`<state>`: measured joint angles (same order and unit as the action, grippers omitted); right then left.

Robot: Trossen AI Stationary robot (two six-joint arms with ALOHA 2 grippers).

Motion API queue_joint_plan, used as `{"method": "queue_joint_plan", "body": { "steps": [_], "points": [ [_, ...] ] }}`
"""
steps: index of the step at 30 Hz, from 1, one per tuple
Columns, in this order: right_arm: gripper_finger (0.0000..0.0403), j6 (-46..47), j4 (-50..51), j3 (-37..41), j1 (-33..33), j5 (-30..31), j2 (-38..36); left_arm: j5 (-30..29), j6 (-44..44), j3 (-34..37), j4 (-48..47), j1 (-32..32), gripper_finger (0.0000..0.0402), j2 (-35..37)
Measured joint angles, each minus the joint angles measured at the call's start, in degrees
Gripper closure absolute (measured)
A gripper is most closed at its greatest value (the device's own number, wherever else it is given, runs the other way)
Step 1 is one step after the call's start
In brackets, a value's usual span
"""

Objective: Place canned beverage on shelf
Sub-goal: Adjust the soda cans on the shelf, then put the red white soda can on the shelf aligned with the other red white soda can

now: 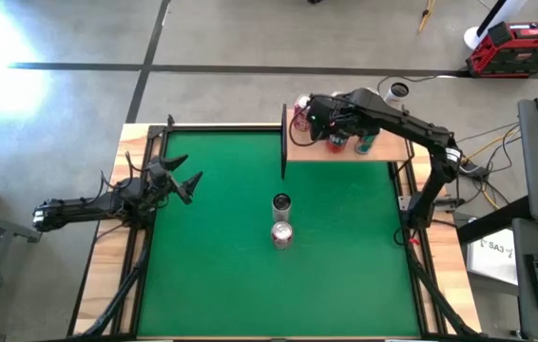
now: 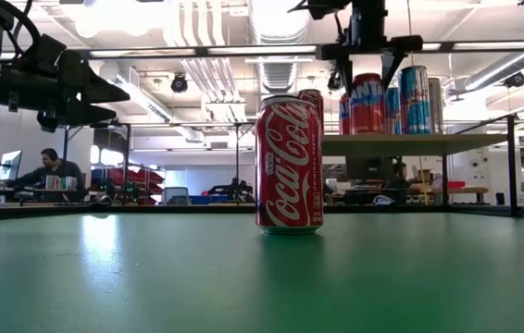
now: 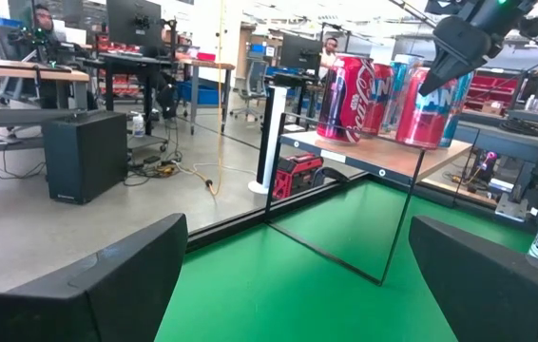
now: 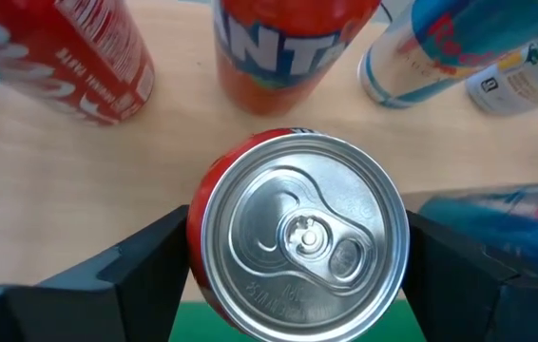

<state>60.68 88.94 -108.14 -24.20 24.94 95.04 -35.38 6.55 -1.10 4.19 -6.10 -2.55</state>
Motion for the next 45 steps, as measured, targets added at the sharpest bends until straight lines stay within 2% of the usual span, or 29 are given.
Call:
{"method": "queue_joint_plan", "body": {
  "steps": [11,21,29,37,42,45],
  "points": [
    [0.0087,0.8,0.5,0.0,0.3,0.3,-0.3,0.0,0.0,0.0,0.0,0.0,0.0015,0.0],
    [0.0030,0.2,1.1,0.1,0.4,2.1,-2.0,0.0,0.0,0.0,0.0,0.0,0.0015,0.0],
    [0.0022,-0.2,1.1,-0.4,3.6,2.3,-5.1,0.0,0.0,0.0,0.0,0.0,0.0015,0.0],
    [0.0022,0.0,1.1,-2.9,12.3,2.7,-7.1,0.0,0.0,0.0,0.0,0.0,0.0015,0.0],
    [0.0022,0.8,0.2,-1.8,22.2,-3.6,-6.9,0.0,0.0,0.0,0.0,0.0,0.0015,0.0],
    [0.0022,4.8,-1.5,-0.3,29.2,-3.0,-4.5,0.0,0.0,0.0,0.0,0.0,0.0015,0.0]
  ]
}}
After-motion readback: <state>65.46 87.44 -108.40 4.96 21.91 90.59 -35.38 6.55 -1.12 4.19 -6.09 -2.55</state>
